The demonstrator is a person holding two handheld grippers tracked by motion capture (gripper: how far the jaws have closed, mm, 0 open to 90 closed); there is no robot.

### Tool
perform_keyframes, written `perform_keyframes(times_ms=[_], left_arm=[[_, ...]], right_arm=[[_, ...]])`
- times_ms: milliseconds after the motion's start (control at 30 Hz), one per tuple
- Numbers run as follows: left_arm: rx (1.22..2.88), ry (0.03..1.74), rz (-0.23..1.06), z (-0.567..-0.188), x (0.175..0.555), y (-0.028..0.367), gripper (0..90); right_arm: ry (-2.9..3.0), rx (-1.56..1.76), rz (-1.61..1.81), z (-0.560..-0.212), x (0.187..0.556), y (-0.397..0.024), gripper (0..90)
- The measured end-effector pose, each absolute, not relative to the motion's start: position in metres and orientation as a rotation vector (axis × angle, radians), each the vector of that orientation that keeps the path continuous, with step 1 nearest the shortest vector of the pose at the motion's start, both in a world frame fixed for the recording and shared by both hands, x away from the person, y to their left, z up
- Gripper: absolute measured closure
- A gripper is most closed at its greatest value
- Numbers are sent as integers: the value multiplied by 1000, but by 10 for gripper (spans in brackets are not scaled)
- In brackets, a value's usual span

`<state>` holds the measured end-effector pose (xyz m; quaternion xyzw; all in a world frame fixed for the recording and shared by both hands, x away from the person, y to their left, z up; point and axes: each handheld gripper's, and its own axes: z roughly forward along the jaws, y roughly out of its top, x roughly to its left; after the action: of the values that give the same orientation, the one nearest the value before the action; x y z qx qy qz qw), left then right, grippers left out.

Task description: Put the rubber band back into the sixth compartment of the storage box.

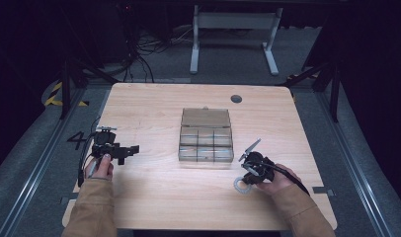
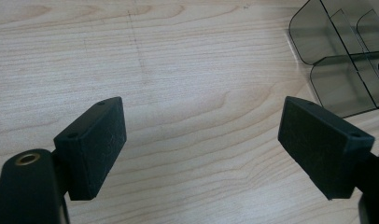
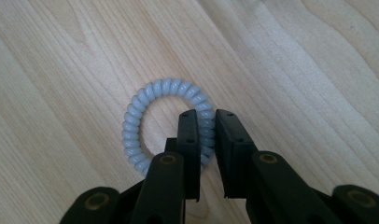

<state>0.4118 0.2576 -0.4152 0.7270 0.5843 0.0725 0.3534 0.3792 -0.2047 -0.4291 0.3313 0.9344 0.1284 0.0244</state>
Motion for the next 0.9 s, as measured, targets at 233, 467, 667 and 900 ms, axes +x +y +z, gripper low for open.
perform_keyframes(times_ms=[233,467,667,900], left_arm=[[1881,1512,188,-415,412,257,159],[1876,1514,186,-415,412,258,159],[1875,1514,186,-415,412,258,159],[1879,1516,188,-415,412,258,159]], right_arm=[[2891,1024,399,-429,379,-205,816],[2891,1023,406,-428,379,-206,817],[2886,1018,420,-425,379,-207,817],[2870,1028,441,-418,378,-208,819]])
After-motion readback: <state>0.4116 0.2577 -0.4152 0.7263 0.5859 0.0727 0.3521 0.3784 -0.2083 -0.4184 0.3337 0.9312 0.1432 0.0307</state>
